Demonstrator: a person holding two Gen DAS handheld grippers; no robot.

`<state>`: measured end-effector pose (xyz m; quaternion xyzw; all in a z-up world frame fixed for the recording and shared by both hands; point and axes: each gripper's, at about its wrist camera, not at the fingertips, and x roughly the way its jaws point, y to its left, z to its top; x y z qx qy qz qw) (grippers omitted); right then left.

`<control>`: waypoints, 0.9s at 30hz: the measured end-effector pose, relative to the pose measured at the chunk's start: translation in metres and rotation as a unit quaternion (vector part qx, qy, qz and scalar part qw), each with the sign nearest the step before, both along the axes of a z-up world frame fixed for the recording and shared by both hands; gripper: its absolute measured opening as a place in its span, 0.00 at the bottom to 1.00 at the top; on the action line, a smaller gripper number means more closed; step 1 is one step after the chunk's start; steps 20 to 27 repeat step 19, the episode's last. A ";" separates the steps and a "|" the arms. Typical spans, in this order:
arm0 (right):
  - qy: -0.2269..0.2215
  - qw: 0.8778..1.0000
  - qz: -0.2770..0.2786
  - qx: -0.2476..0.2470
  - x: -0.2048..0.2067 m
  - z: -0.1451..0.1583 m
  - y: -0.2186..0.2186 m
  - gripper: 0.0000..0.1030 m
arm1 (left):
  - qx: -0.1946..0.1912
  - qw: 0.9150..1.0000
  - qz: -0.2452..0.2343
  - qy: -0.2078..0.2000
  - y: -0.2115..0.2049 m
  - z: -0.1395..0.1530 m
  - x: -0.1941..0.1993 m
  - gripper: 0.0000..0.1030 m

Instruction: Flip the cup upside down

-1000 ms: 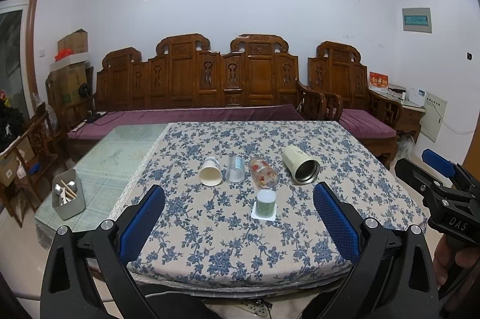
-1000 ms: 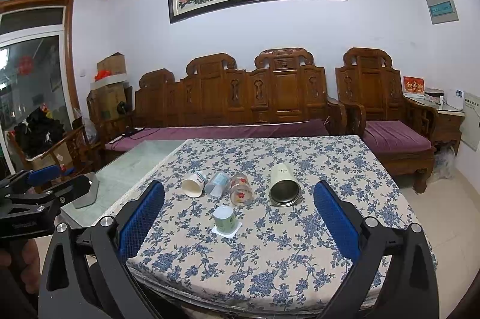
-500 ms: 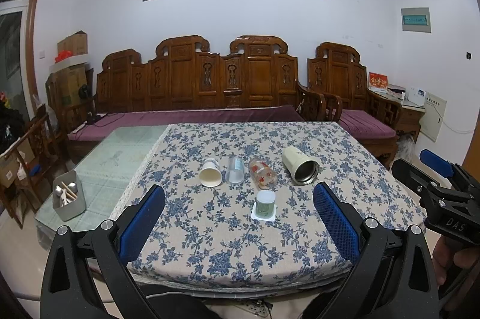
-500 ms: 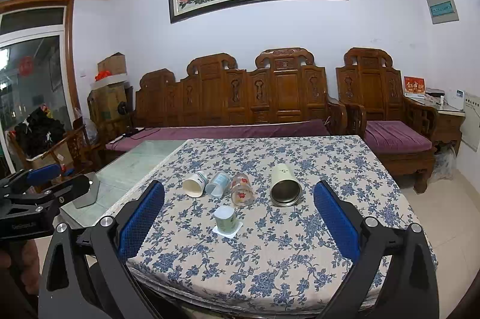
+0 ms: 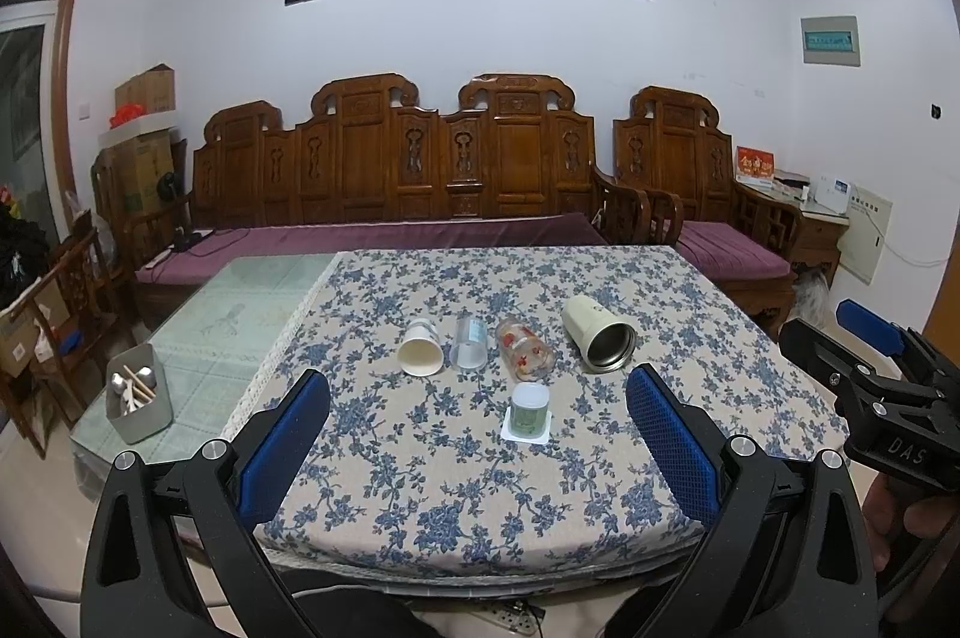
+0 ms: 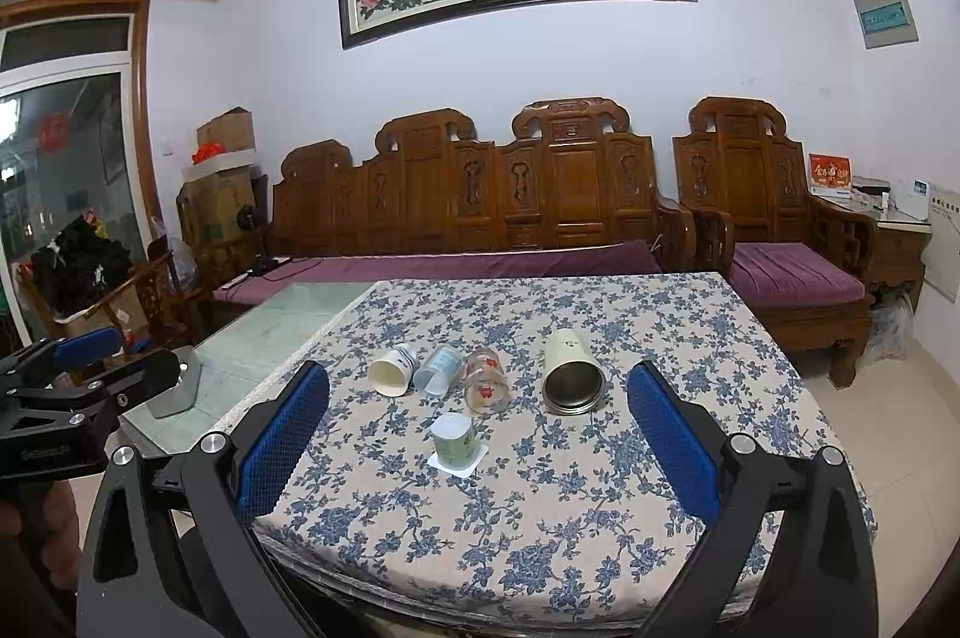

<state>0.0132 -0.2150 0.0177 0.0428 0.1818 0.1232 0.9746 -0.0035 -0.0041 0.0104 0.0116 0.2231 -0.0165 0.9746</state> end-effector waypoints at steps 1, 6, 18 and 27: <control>0.000 1.000 0.000 0.000 0.000 0.000 0.000 0.97 | 0.000 1.000 0.000 0.000 -0.001 0.000 -0.001 0.92; 0.000 1.000 0.000 0.001 -0.001 0.001 0.002 0.97 | 0.000 1.000 0.000 0.000 -0.001 0.001 -0.001 0.92; -0.002 1.000 -0.002 0.001 -0.003 0.003 0.003 0.97 | 0.000 1.000 0.000 -0.001 -0.001 0.003 -0.003 0.92; -0.002 1.000 -0.002 0.001 -0.004 0.002 0.002 0.97 | 0.000 1.000 -0.001 -0.002 -0.002 0.003 -0.003 0.92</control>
